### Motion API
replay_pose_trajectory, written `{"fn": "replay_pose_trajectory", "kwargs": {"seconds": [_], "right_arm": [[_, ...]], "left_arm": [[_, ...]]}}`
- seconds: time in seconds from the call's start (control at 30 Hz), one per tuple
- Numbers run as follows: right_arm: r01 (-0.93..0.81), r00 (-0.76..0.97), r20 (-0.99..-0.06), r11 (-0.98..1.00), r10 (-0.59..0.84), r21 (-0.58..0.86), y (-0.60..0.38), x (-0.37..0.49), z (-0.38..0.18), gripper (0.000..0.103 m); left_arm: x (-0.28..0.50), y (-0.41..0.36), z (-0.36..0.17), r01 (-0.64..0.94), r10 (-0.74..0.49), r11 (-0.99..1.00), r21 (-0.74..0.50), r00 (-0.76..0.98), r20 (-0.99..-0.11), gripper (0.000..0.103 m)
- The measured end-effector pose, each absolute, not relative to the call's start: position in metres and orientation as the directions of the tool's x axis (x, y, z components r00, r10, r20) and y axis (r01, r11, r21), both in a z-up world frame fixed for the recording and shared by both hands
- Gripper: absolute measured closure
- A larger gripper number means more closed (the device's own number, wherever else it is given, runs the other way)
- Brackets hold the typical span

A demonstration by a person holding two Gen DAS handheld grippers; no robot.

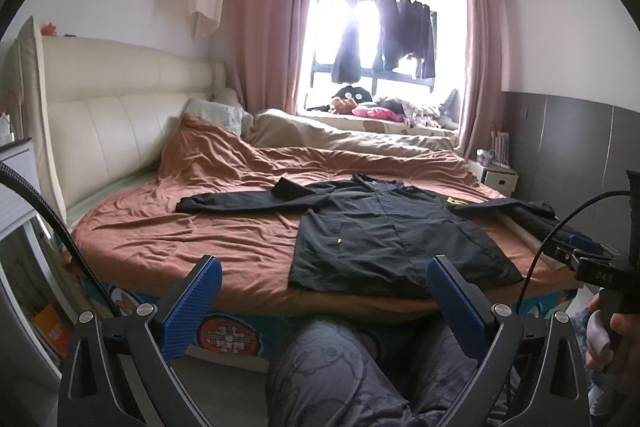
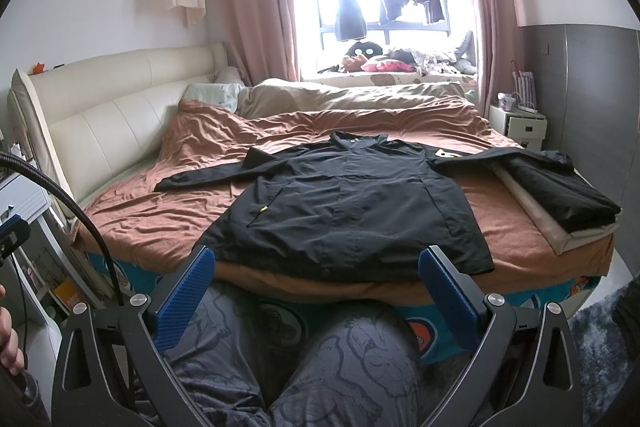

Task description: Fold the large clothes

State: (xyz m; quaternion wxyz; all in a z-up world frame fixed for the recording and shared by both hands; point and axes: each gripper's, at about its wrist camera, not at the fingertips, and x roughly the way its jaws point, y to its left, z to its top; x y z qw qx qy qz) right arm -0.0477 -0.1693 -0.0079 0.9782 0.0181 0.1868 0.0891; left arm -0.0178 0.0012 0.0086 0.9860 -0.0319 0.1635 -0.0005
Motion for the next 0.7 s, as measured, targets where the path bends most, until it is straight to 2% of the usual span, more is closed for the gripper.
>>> {"fn": "replay_pose_trajectory", "kwargs": {"seconds": [0.7], "right_arm": [[-0.162,0.92,-0.355,0.986,0.168,0.047,-0.1699,-0.0517,-0.0066,0.001]], "left_arm": [[-0.017,0.0066,0.0067,-0.008,-0.019,0.997,-0.083,0.946,-0.322,0.0]]}}
